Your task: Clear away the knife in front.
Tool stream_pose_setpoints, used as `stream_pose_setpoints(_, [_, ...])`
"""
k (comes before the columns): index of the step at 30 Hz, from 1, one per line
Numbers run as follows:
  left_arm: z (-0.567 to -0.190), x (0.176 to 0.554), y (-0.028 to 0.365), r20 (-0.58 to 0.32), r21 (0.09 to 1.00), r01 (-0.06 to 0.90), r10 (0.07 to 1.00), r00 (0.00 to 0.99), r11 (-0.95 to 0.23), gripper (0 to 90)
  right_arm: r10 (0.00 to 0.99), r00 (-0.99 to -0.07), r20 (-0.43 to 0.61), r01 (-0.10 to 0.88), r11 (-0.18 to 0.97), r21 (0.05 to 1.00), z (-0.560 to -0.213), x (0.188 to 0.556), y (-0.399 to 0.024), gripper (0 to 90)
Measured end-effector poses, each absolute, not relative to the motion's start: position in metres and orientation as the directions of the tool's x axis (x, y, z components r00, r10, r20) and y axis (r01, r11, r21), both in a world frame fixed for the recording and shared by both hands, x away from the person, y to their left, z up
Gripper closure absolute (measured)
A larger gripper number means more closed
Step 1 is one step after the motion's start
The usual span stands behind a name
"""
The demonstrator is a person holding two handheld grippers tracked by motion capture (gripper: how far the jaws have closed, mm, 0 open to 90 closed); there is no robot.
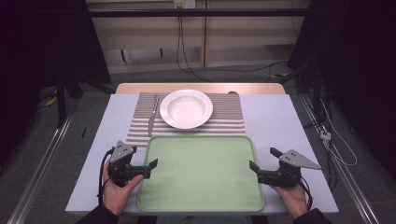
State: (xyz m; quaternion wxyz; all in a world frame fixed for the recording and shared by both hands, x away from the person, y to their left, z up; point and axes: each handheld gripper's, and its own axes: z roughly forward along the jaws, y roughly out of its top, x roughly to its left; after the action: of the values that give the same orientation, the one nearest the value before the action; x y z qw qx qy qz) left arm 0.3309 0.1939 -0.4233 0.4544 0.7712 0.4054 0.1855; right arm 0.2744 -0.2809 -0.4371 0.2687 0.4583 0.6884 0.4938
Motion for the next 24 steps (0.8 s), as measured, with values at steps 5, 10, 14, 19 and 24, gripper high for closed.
stream_pose_setpoints(5, [-0.423,0.332,0.192,-0.078,0.848,0.459,0.793,0.604,-0.266,6.6,0.894,-0.440,0.090,0.370,0.089,0.925,-0.437,0.275,-0.281,5.0])
stream_pose_setpoints(10, [-0.422,0.335,0.189,-0.086,0.841,0.470,0.794,0.603,-0.266,6.0,0.894,-0.438,0.099,0.376,0.082,0.923,-0.437,0.275,-0.281,4.8])
stream_pose_setpoints(14, [-0.420,0.341,0.184,-0.083,0.831,0.477,0.784,0.615,-0.286,6.0,0.893,-0.438,0.105,0.380,0.078,0.922,-0.438,0.275,-0.281,4.8])
stream_pose_setpoints(19, [-0.419,0.352,0.182,-0.065,0.811,0.490,0.783,0.619,-0.320,7.6,0.888,-0.450,0.099,0.384,0.092,0.919,-0.438,0.274,-0.281,4.8])
stream_pose_setpoints(24, [-0.416,0.364,0.183,-0.049,0.805,0.492,0.790,0.611,-0.331,7.3,0.885,-0.457,0.092,0.384,0.103,0.918,-0.439,0.274,-0.279,4.6])
